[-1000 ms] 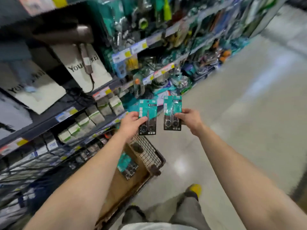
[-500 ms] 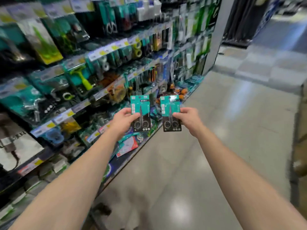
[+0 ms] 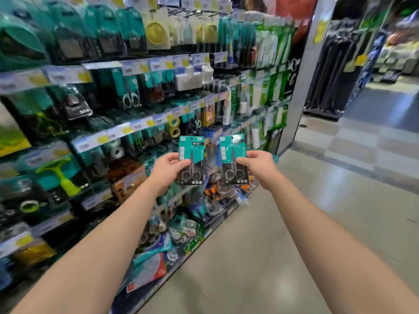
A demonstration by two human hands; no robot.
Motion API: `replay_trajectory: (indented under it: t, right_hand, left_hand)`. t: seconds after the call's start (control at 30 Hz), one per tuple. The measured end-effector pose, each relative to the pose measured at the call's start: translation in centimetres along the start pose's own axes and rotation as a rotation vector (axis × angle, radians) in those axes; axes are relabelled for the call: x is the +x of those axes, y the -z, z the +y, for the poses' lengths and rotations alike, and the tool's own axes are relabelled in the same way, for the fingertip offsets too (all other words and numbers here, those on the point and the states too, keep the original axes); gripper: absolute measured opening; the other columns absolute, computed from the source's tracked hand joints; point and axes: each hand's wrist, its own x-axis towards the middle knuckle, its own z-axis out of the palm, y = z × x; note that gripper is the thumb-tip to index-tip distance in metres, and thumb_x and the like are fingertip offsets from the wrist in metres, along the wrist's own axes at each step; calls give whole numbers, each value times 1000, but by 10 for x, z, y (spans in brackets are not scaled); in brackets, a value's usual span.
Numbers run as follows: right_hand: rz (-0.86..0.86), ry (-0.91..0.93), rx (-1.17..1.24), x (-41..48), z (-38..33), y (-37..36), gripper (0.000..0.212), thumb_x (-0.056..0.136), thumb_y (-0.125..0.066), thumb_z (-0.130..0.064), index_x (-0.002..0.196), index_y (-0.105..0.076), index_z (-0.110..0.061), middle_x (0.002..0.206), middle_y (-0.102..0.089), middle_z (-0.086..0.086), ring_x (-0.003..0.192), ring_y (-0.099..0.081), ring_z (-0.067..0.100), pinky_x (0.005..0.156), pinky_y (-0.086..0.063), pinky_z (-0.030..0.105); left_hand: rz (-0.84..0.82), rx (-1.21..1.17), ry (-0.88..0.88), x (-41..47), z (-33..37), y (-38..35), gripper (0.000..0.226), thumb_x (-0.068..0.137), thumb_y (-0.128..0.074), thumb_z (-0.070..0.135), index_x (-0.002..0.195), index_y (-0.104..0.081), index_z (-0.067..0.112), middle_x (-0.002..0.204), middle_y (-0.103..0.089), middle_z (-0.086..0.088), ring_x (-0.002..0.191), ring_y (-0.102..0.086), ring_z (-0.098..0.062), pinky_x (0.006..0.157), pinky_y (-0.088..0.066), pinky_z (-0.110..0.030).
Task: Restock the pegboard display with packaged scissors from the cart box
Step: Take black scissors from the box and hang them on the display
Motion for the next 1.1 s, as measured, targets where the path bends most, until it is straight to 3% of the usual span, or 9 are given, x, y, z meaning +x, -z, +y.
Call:
replay_trajectory:
  t: [0.13,0.2,0.27,0.47,0.57,0.7,0.87,1.0,1.1]
  right_hand:
    - [-37,32,-27,97,-25,1,6,91,-76,-15,95,-73,-18,90,-76,-4,77,-70,11,62,-50,24]
    - [-61,43,-23,141,-31,-3,19,90,-78,-18,107,-76,-10,98,-78,0,85,-72,15,71,-55,31]
    - [-96,60,-37,179,-38,-9,29,88,-80,-24,114,-75,-11,106,-78,1,93,-72,16,78,-56,34]
    - [-203,112,12,278,-54,-32,14,91,-76,-16,105,-73,-13,98,-74,-2,81,-65,7,64,-45,22]
    - [-293,149,11,324,-59,-49,20,89,-79,-17,108,-75,-11,99,-76,-1,90,-70,15,67,-48,25]
    - [-470,168,55,373,-74,-82,16,85,-81,-15,101,-79,-15,100,-80,4,96,-76,24,87,-60,41]
    - [-666,240,76,404,-105,-123,16,90,-76,-13,106,-79,-11,99,-80,4,89,-75,21,79,-59,37]
    - [-748,253,69,415,-118,-152,6,84,-81,-21,88,-77,-22,96,-80,1,94,-76,24,88,-62,47]
    - [-771,300,96,417,-129,-166,14,82,-83,-26,94,-77,-20,98,-80,2,97,-75,24,92,-60,49]
  left_hand:
    - [43,4,-22,84,21,-18,28,93,-77,16,118,-68,11,108,-77,-6,84,-73,-11,66,-56,-15]
    - [59,3,-18,119,30,-21,27,93,-77,20,118,-68,13,109,-77,-4,91,-75,-12,79,-59,-23]
    - [78,17,-7,149,36,-23,25,94,-76,20,117,-67,14,107,-77,-3,87,-76,-7,74,-59,-21]
    - [166,86,41,220,35,-25,36,89,-80,32,120,-67,19,115,-76,0,105,-74,-16,101,-56,-43]
    - [236,56,37,233,38,-29,35,92,-78,26,123,-67,14,114,-77,-2,105,-74,-18,99,-56,-39]
    - [409,-3,55,234,47,-28,29,95,-74,19,123,-67,13,113,-76,-2,105,-72,-16,97,-55,-35]
    - [613,-35,95,226,52,-27,22,94,-75,24,115,-68,23,114,-75,-1,106,-71,-17,101,-54,-39]
    - [718,-18,121,219,61,-31,28,93,-77,27,118,-67,22,115,-75,1,103,-71,-13,88,-55,-30]
    - [763,-7,120,214,71,-32,15,94,-75,26,106,-66,29,108,-74,7,96,-69,-6,75,-51,-23]
